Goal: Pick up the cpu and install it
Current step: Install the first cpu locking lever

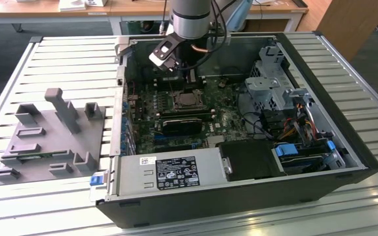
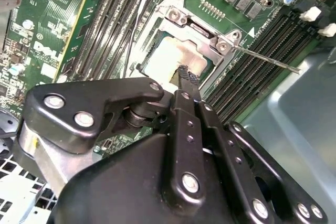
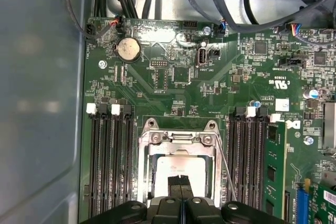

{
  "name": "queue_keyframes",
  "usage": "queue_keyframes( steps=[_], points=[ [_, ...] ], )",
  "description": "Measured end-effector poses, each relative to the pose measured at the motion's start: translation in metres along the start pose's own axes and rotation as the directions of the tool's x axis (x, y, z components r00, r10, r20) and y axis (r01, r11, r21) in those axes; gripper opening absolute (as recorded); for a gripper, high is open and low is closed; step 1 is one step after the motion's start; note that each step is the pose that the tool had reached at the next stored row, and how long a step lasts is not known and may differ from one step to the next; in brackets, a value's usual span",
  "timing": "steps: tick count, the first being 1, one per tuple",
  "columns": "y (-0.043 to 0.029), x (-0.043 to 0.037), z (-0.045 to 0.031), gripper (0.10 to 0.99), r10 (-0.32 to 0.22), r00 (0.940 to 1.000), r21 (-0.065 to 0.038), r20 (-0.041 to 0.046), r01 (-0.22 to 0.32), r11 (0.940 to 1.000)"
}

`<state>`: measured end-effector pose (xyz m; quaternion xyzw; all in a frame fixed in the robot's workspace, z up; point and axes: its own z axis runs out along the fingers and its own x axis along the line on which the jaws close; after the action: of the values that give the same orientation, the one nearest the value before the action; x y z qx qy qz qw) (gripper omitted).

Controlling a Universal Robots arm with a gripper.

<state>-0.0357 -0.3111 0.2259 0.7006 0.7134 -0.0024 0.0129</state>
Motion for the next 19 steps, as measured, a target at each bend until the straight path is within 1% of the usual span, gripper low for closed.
queue_keyframes(
  steps=[19],
  points=[
    [0.0001, -0.0001, -0.0058, 0.106, 0.0, 1.0, 0.0, 0.0, 0.0, 1.0]
  ],
)
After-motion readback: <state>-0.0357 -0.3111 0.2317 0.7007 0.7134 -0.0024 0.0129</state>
